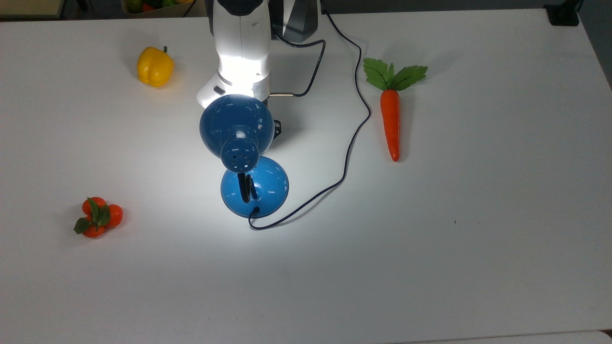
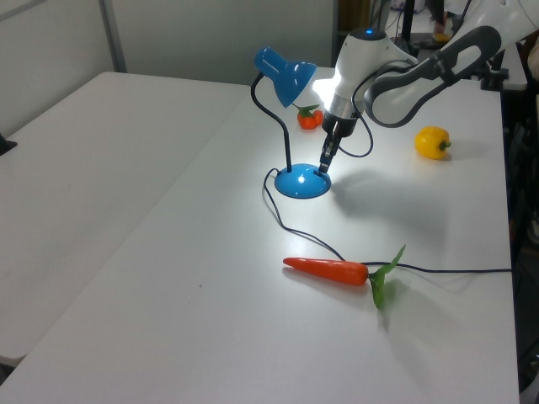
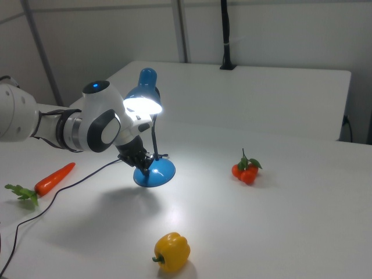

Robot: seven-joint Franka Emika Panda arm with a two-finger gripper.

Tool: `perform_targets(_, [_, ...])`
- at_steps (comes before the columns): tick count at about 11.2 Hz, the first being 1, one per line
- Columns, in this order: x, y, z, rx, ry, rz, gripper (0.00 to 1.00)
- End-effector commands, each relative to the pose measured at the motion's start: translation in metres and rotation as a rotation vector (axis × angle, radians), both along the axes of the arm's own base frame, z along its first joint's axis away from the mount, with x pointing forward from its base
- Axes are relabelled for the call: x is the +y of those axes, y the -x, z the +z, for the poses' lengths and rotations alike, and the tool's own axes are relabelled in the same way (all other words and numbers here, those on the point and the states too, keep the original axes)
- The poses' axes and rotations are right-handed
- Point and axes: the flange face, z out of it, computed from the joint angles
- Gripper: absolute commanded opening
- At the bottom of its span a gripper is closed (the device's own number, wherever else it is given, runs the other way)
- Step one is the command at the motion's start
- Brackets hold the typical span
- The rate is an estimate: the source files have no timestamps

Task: Turn off lamp
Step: 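Lower the gripper and press the switch on the lamp base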

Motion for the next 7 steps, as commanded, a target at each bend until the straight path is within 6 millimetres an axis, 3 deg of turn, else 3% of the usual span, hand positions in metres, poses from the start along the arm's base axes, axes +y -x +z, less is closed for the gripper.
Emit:
perform_targets(1, [0.0014,0.0066,0.0017,-0.029,-0.017,-0.014,0.0])
perform_targets(7, [0.0015,0.0048,-0.0051,-0.021,-0.017,-0.014,0.0])
